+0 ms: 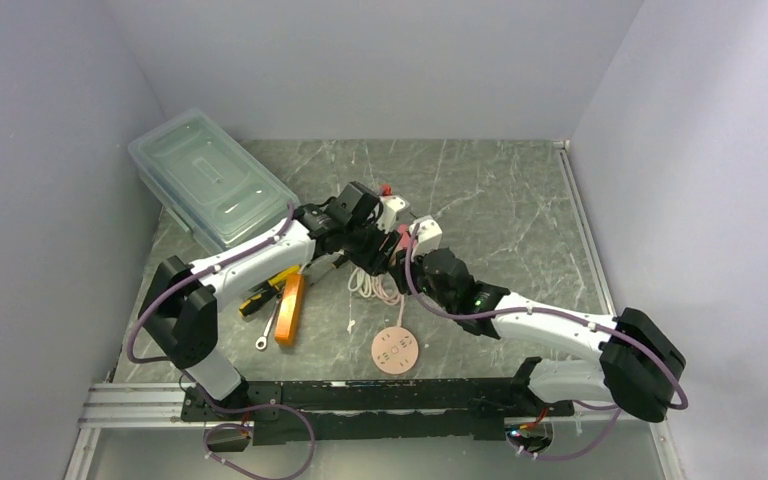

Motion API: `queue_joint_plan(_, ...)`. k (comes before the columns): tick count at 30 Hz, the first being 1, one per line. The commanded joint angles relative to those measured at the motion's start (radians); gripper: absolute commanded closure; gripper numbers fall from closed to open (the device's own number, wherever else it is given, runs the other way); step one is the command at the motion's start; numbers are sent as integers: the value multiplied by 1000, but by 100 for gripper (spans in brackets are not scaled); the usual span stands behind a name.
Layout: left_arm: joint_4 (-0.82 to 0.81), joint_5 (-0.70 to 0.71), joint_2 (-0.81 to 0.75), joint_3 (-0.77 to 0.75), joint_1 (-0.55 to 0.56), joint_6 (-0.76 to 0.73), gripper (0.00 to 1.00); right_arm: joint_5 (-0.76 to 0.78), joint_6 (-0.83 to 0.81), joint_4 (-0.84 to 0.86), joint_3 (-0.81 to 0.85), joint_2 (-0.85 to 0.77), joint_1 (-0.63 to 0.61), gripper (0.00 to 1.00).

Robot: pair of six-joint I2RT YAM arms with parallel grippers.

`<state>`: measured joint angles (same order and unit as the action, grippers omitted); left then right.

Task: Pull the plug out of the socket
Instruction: Remove the plug from the socket.

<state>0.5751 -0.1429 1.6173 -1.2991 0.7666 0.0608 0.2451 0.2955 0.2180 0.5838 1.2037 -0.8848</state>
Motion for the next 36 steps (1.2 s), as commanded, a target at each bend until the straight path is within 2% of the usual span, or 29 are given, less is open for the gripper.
queue_joint_plan(1, 20, -5, 33, -35, -23, 39, 100, 180, -57, 107, 18, -33, -88, 100)
queue_joint_plan(7, -11, -54, 4, -12, -37, 16, 100, 132, -52, 114, 12, -35, -95, 100)
queue_joint_plan(15, -5, -43, -6, -6, -37, -15, 100, -314, -33, 162, -57, -123, 95, 100)
queue_joint_plan(18, -7, -35, -8, -5, -37, -13, 100, -343, -43, 167, -58, -122, 104, 100)
queue_joint_plan(21, -14, -37, -10, -3, -36, -8, 100, -288, -43, 168, -58, -110, 83, 100)
queue_joint_plan(25, -29, -47, -19, 1, -39, 0, 100, 47, -83, 118, -21, -84, -53, 100)
queue_joint_plan(29, -41, -59, -31, 7, -40, 7, 100, 244, -108, 99, 12, -42, -140, 100)
queue_joint_plan(32, -38, -60, -33, 7, -40, 6, 100, 282, -109, 90, 25, -23, -158, 100)
queue_joint_plan(36, -37, -58, -33, 8, -40, 4, 100, 202, -101, 123, 2, -52, -153, 100)
